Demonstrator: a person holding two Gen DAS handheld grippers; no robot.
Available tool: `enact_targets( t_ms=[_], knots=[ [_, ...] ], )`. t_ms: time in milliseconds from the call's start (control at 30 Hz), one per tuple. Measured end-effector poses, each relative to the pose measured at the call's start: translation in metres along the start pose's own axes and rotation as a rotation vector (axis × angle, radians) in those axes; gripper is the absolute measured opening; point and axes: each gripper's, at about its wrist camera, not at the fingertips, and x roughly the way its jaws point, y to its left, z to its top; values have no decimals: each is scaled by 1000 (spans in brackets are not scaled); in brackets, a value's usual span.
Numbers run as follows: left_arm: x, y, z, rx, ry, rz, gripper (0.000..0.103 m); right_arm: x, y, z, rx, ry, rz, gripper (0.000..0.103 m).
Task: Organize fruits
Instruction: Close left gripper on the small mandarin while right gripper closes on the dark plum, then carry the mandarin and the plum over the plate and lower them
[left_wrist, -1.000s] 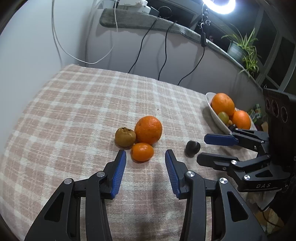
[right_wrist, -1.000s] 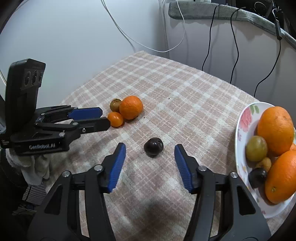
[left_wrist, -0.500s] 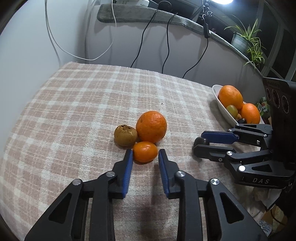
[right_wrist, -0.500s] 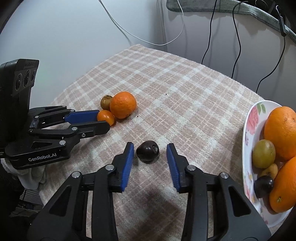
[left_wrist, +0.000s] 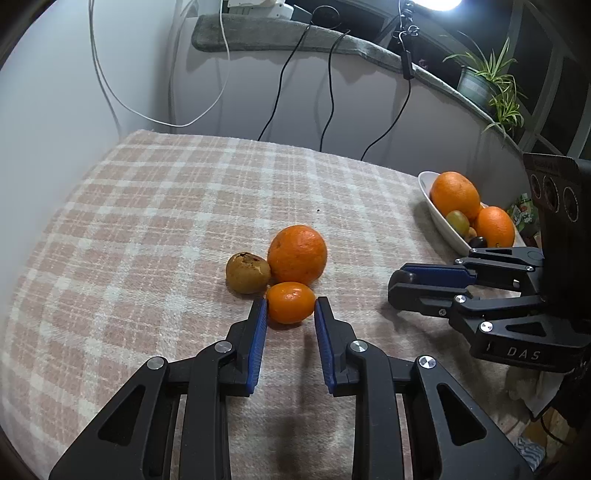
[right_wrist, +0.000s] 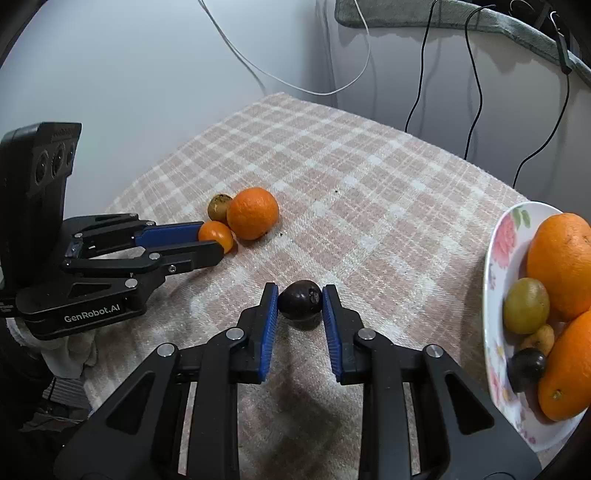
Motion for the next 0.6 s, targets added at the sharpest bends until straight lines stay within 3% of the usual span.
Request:
enact_targets(
  t_ms=[600],
  knots=[
    [-12, -48, 17, 62, -72, -91, 24, -71, -36, -17, 80, -114, -51, 25]
  ],
)
